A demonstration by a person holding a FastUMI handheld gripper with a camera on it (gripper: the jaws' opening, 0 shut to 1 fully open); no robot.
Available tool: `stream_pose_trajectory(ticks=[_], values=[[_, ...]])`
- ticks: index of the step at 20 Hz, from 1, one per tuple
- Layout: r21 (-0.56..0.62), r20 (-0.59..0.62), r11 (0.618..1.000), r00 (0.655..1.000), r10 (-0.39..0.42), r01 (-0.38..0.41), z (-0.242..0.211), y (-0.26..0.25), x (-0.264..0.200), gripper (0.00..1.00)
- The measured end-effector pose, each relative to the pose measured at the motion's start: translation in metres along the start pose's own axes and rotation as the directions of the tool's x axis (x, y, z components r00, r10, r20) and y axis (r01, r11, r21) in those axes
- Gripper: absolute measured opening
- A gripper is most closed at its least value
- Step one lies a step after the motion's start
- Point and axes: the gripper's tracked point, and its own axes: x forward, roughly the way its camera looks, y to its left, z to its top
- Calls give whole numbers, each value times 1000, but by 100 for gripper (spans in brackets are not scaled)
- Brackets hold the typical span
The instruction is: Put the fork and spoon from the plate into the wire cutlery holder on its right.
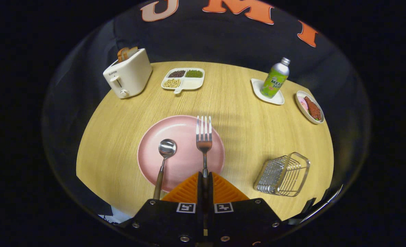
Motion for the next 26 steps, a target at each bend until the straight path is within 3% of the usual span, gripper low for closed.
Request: stream_pose_trajectory(ticks=[7, 12, 19, 26], values=[[124, 71, 983, 987, -147, 137, -5, -55, -68, 5], [174, -6, 963, 978, -210, 207, -32, -105, -89, 5], [80, -200, 987, 972, -123, 142, -53, -150, -69, 5], [-11, -365, 1000, 931, -24, 22, -57, -169, -46, 5]])
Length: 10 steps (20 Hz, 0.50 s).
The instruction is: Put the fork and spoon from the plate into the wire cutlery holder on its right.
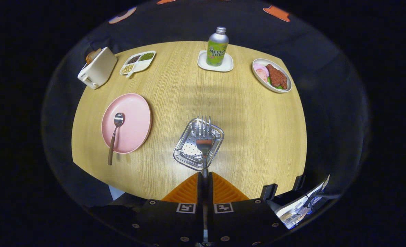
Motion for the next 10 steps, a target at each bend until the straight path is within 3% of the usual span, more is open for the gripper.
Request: stream_pose_trajectory(ticks=[6, 10], values=[[-102, -181, 992, 982, 57, -77, -12, 0, 20, 5], [-94, -262, 989, 961, 88, -116, -6, 2, 27, 6]])
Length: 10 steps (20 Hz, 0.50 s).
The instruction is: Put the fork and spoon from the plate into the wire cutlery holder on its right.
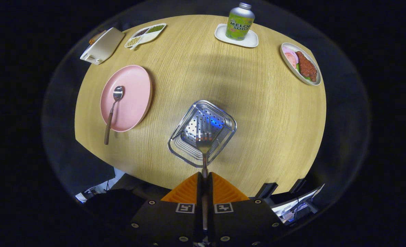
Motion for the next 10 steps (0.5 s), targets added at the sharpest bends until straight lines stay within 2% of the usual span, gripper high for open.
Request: stream_pose_trajectory(ticks=[6, 10], values=[[23, 24, 1000, 1000, 3, -4, 22, 0, 8, 9], [61, 137, 998, 990, -24, 15, 44, -2, 6, 9]])
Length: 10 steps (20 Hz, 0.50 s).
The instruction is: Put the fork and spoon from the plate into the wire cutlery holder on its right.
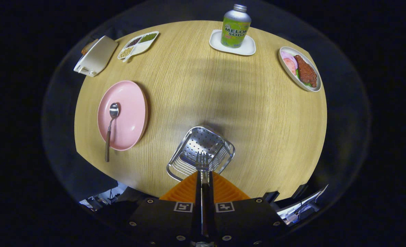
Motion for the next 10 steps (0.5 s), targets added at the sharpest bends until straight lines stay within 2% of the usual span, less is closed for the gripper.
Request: stream_pose_trajectory(ticks=[3, 5, 7, 8, 9, 10], values=[[42, 109, 999, 994, 8, -13, 12, 5, -10, 11], [51, 223, 999, 975, -3, -8, 27, 10, -22, 12], [52, 347, 999, 938, -16, -2, 41, 16, -39, 19], [51, 406, 999, 914, -23, 2, 48, 21, -49, 27], [40, 463, 999, 886, -26, 8, 55, 28, -55, 30], [30, 516, 999, 856, -35, 23, 61, 35, -64, 40]])
